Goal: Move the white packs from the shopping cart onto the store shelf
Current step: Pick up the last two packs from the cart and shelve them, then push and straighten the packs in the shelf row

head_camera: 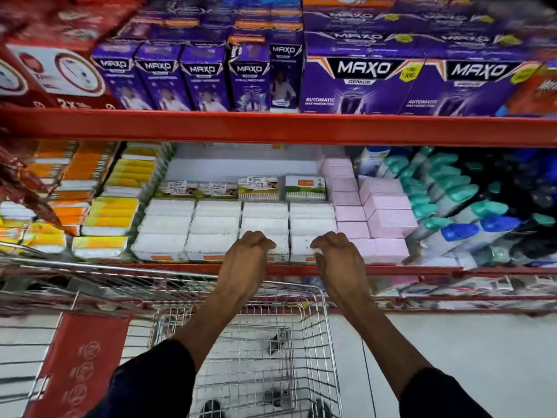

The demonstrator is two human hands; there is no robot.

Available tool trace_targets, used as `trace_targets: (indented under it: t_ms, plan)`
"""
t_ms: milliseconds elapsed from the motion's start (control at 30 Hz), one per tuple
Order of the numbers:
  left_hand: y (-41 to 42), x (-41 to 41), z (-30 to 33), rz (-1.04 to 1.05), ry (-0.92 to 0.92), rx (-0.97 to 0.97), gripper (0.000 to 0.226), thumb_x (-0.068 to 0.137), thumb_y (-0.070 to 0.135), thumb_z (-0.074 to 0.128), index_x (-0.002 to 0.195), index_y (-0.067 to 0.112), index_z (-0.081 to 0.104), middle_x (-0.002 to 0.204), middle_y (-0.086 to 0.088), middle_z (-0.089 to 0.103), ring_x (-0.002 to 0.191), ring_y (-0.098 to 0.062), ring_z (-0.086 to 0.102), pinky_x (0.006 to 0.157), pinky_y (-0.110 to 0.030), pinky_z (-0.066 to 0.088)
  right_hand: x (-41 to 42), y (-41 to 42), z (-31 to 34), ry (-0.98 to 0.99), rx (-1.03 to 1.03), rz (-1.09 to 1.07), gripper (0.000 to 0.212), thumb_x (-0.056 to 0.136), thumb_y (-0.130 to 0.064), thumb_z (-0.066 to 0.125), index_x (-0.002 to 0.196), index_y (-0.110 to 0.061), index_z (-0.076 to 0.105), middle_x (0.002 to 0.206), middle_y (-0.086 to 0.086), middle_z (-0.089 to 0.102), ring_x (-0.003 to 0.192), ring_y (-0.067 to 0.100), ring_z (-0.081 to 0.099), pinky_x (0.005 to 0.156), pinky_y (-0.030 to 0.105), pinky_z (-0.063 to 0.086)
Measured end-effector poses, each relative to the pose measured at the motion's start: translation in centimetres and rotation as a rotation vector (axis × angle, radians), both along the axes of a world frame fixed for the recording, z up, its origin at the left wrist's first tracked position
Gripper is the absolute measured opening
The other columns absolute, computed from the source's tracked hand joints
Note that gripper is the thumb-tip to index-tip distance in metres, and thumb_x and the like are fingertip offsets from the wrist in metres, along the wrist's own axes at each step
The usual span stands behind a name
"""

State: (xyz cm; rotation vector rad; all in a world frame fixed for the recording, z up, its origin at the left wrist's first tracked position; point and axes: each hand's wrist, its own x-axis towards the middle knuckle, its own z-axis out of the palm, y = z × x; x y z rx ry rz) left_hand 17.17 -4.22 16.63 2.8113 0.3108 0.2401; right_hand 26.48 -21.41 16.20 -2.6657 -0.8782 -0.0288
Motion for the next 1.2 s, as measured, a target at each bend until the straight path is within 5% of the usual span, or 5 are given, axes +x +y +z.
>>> trace_targets:
  t_ms: [233, 500, 1200]
  plan:
    - [0.2, 0.6, -1.3, 0.011, 0.039, 0.018, 0.049, 0.074, -0.014, 0.067, 0.113, 0.015, 0.070, 0.106, -0.002, 0.072, 0.100, -0.023, 0.062, 0.083, -0.038, 0.060, 0.6, 0.1, -1.2, 0.011, -0.012, 0.011, 0.043, 0.063, 0.005, 0.079, 0.097, -0.019, 0.070, 0.097, 0.000, 0.069, 0.091, 0.024, 0.061, 0.073, 0.030, 0.052]
    - [0.7, 0.3, -1.5, 0.045, 0.066, -0.023, 0.049, 0.078, -0.009, 0.066, 0.118, 0.018, 0.069, 0.127, -0.004, 0.068, 0.120, -0.027, 0.055, 0.097, -0.045, 0.052, 0.8, 0.5, -0.7, 0.060, 0.049, 0.104, 0.026, 0.087, -0.012, 0.065, 0.110, -0.024, 0.068, 0.111, -0.001, 0.067, 0.104, 0.023, 0.057, 0.086, 0.039, 0.049]
    - [1.4, 0.1, -1.8, -0.024, -0.044, -0.141, 0.041, 0.084, -0.009, 0.064, 0.117, 0.014, 0.070, 0.125, -0.010, 0.069, 0.117, -0.028, 0.060, 0.100, -0.043, 0.053, 0.9, 0.3, -1.0, 0.087, 0.080, 0.096, 0.026, 0.089, -0.019, 0.064, 0.114, -0.024, 0.066, 0.114, -0.003, 0.065, 0.108, 0.022, 0.055, 0.089, 0.038, 0.044]
